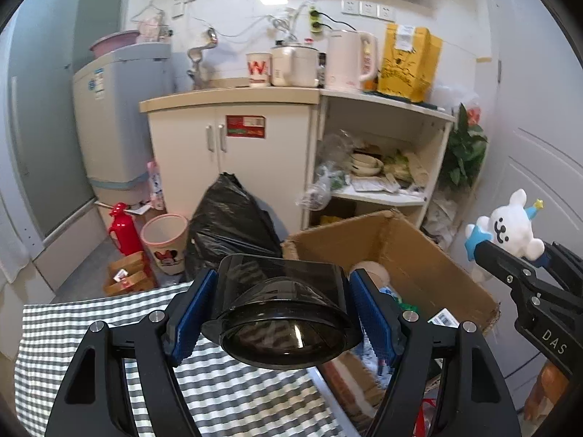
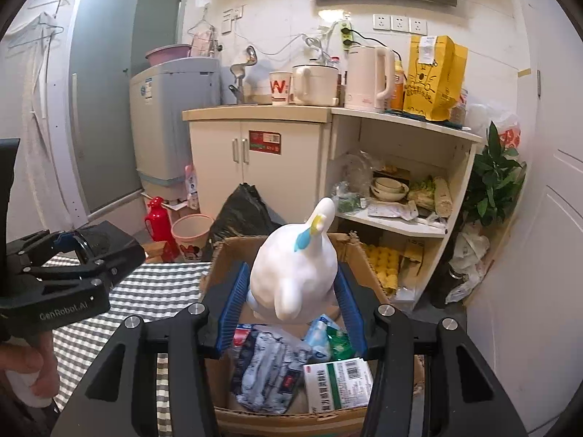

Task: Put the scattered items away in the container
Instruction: 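Carry the black lid with the left gripper while the right carries the bunny over the box, then open both grippers to drop the lid and bunny into the box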

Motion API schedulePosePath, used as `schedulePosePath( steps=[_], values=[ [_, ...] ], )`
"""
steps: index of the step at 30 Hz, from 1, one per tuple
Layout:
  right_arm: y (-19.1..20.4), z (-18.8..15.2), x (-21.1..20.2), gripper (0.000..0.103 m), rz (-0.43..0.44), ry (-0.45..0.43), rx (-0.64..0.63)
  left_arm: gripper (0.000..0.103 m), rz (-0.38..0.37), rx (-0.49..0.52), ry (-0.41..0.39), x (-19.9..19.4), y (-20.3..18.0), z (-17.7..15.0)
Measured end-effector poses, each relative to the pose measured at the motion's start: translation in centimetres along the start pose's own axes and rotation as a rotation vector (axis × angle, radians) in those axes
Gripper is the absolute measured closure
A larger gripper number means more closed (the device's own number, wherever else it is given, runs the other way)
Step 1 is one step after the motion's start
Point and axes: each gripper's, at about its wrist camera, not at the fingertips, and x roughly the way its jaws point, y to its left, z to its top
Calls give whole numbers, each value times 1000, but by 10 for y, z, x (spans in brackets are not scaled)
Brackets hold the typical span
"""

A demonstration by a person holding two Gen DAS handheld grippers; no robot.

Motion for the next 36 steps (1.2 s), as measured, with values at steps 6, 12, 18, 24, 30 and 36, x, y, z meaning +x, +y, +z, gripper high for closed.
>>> schedulePosePath(
  steps=[6,12,18,24,30,36],
  values=[
    [-13,-7,11,54,-15,28,11,27,-41,20,18,16,-19,2],
    [-27,-14,25,55,-27,61,26,27,-80,43,49,37,-38,0],
    [-37,-24,47,58,-26,116,29,27,-107,65,81,60,-53,-4],
    [-51,-33,59,58,-47,135,60,27,-131,81,109,79,-66,-6],
    [-58,-39,65,58,-56,150,71,27,-156,108,145,95,-78,-12],
    [-60,-40,64,58,-59,150,81,22,-151,155,162,100,-91,-19]
  ],
)
